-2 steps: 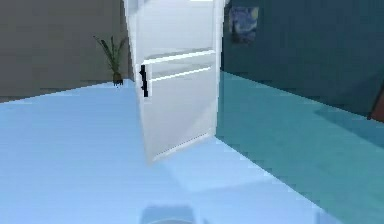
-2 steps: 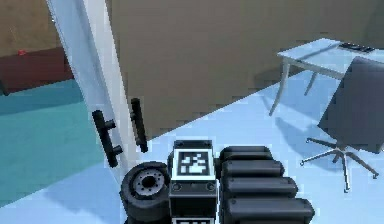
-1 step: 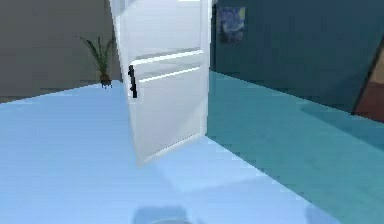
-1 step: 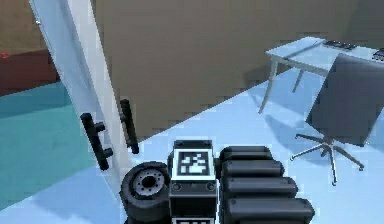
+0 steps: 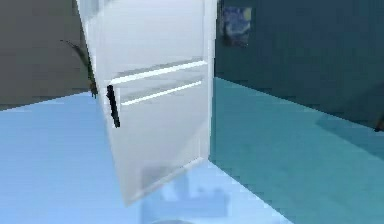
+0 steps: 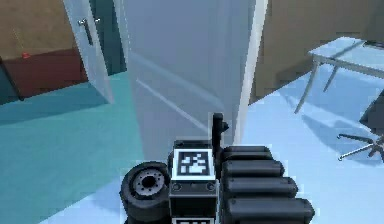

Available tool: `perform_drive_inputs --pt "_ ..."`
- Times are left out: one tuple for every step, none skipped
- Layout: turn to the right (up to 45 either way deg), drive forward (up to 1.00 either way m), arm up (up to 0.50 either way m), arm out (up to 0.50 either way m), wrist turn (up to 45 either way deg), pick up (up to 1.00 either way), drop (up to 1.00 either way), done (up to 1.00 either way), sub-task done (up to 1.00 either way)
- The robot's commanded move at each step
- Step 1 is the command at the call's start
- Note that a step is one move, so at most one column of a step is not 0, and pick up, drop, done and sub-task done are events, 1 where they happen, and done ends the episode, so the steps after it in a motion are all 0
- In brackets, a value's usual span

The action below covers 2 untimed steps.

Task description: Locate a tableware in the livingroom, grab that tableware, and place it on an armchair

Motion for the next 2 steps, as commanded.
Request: perform_drive_inputs --pt "45.0 0.0 0.0 0.0 0.0 0.0 0.0 0.0 0.0" --pt "3.0 0.0 0.0 0.0 0.0 0.0 0.0 0.0 0.0"
